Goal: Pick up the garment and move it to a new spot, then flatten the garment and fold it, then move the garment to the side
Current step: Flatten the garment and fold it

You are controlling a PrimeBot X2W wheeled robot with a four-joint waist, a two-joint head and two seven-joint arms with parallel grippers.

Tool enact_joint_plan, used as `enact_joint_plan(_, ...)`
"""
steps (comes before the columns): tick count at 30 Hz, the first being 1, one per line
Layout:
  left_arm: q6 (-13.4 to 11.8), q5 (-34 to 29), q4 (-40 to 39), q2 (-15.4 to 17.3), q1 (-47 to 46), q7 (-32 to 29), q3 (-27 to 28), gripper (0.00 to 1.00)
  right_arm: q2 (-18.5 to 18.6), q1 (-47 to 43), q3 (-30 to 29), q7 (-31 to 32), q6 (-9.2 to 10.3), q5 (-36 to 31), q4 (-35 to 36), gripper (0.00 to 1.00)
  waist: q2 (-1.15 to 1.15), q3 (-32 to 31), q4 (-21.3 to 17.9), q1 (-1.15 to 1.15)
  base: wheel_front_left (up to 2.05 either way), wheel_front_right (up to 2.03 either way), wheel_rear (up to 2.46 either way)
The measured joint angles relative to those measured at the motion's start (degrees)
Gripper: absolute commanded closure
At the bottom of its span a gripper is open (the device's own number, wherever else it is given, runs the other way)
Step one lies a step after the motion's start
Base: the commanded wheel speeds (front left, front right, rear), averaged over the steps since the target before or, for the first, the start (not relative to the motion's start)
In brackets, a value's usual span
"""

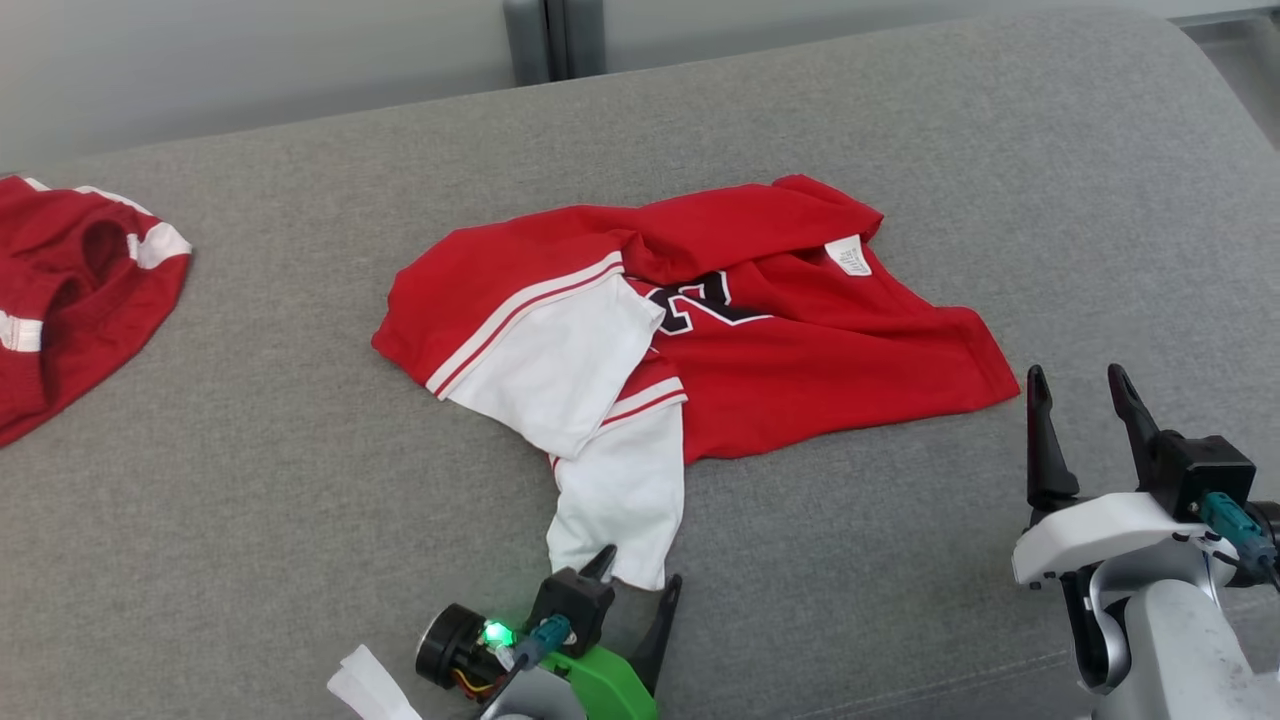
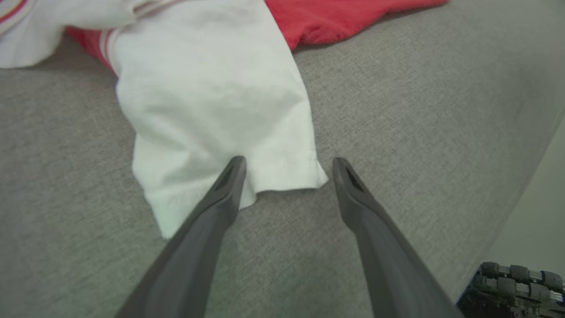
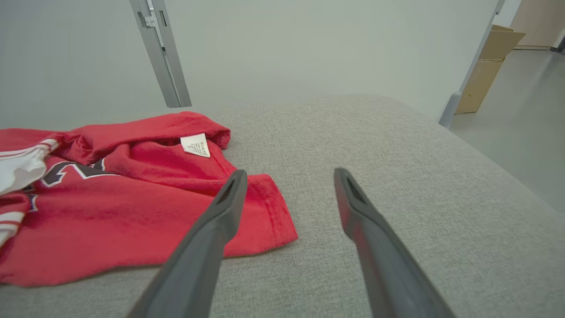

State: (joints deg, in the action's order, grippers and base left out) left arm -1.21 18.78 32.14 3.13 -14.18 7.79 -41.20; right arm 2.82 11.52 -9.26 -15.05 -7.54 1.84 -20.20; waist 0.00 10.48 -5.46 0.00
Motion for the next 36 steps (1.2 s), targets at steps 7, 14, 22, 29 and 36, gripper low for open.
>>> enact_joint_plan(7, -0.3, 1.8, 2.3, -0.2, -1.9, 1.6, -0.4, 1.00, 0.0, 0.0, -0.9, 0.0, 0.00, 0.0, 0.3, 0.00, 0.00, 0.6, -1.2, 0.00, 0.00, 0.00, 0.00)
enact_joint_plan(14, -1.6, 2.7, -2.2, -0.3, -2.9, 5.6, 0.8, 1.00, 0.0, -0.1, -1.5, 0.0, 0.01, 0.1, 0.6, 0.00, 0.00, -0.1, 0.5, 0.00, 0.00, 0.00, 0.00)
enact_joint_plan(22, -5.9, 5.7, -15.1, 2.0, -0.7, 7.1, 9.2, 1.00, 0.0, -0.7, -2.2, 0.0, 0.01, 0.1, 0.4, 0.00, 0.00, -1.5, 3.6, 0.00, 0.00, 0.00, 0.00)
enact_joint_plan(29, -7.9, 10.0, -14.4, 4.6, 4.8, 7.2, 15.6, 1.00, 0.0, -0.7, -2.2, 0.0, 0.01, -0.1, 0.1, 0.00, 0.00, -2.7, 5.9, 0.00, 0.00, 0.00, 0.00)
enact_joint_plan(36, -7.7, 13.0, -7.4, 4.3, 6.8, 7.2, 19.3, 1.00, 0.0, -0.7, -2.4, 0.0, 0.00, -0.5, 0.2, 0.00, 0.00, -2.7, 7.0, 0.00, 0.00, 0.00, 0.00)
